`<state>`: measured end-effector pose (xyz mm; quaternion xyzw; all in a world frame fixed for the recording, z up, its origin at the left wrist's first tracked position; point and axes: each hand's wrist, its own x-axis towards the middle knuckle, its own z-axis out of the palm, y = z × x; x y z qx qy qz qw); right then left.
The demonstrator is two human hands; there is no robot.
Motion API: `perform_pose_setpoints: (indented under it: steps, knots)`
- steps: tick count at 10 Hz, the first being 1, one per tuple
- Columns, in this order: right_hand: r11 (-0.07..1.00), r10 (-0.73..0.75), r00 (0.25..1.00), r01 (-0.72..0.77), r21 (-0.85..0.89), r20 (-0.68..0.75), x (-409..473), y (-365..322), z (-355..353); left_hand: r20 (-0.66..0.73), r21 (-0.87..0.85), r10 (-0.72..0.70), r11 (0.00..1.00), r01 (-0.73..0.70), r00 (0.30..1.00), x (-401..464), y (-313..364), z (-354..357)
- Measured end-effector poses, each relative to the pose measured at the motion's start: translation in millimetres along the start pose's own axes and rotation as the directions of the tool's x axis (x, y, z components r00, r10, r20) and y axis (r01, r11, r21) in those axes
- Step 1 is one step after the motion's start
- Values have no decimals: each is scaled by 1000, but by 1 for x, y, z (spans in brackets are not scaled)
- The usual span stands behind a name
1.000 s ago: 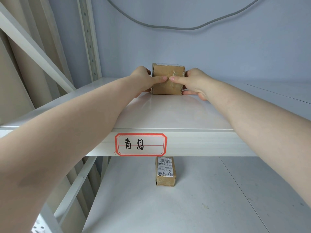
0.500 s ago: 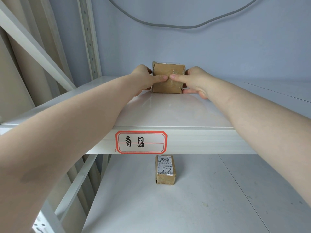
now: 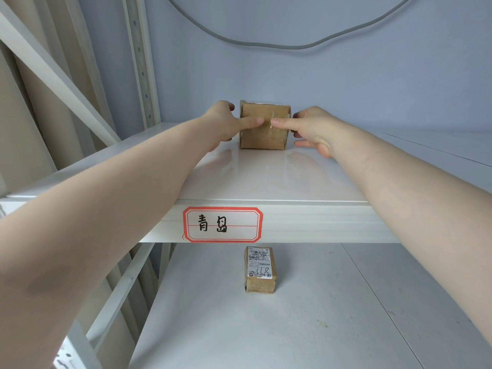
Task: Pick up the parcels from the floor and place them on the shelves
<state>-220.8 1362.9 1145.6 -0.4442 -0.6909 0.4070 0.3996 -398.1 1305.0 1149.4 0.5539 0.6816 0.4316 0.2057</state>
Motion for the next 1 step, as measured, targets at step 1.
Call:
perform_pose_setpoints:
  steps: [1]
  knots:
    - [999, -18, 999, 20, 40, -46, -2, -1, -7, -104, -63, 79, 994, -86, 991, -1, 3, -5]
